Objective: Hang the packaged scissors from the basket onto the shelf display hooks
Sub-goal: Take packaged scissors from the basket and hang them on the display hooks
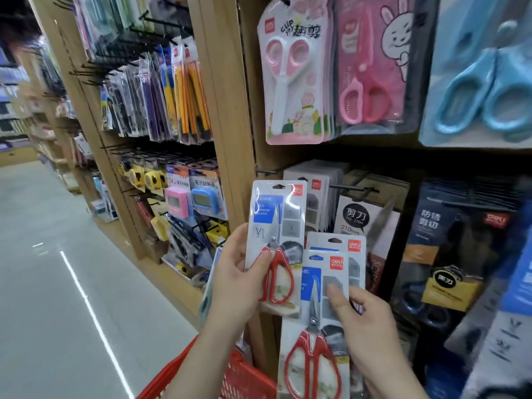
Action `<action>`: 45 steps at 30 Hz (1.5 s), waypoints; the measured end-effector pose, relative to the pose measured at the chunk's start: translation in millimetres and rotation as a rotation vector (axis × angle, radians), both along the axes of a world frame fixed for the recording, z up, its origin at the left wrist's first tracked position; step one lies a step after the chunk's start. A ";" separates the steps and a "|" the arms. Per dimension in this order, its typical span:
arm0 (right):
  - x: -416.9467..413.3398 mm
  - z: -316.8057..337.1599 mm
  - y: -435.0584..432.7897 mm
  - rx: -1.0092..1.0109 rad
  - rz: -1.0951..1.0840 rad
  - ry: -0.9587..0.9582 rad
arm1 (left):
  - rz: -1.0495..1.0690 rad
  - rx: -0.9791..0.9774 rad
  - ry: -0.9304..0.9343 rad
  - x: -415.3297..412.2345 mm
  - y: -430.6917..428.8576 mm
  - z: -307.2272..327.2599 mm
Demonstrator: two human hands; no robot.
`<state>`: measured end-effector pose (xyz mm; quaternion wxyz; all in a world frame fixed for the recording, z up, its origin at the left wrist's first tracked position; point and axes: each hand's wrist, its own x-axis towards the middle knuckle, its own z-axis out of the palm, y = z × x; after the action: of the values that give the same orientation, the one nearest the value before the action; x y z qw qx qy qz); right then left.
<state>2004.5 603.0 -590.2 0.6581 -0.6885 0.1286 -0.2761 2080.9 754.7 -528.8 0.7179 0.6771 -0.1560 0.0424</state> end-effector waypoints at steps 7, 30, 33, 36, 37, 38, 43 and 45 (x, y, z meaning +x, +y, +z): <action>1.8 2.7 -1.5 0.011 0.012 0.048 | -0.048 0.019 -0.020 10.9 -6.5 -1.2; -15.8 9.4 -20.2 -0.056 -0.043 0.006 | 0.159 0.543 -0.143 35.0 -37.6 -29.9; -15.6 15.2 -18.3 0.061 -0.025 -0.022 | 0.017 0.313 0.091 13.5 -31.1 -23.6; -14.1 19.0 -14.4 0.110 -0.057 -0.069 | -0.348 0.341 0.243 -3.5 -21.9 -21.0; -13.7 20.0 -12.4 0.128 -0.066 -0.081 | -0.393 0.333 0.249 -5.1 -19.2 -21.8; -13.2 19.3 -11.2 0.141 -0.065 -0.087 | -0.393 0.288 0.261 -5.4 -16.7 -23.0; -15.5 22.3 -7.9 0.134 -0.055 -0.080 | -0.252 0.010 0.333 -2.8 -7.8 -24.7; -16.3 21.0 -11.0 0.099 -0.080 -0.075 | -0.177 -0.131 0.320 -0.2 -6.0 -19.5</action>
<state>1988.3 592.0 -569.2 0.6841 -0.6388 0.1445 -0.3210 2080.7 748.8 -548.2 0.7771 0.6105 -0.0957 -0.1193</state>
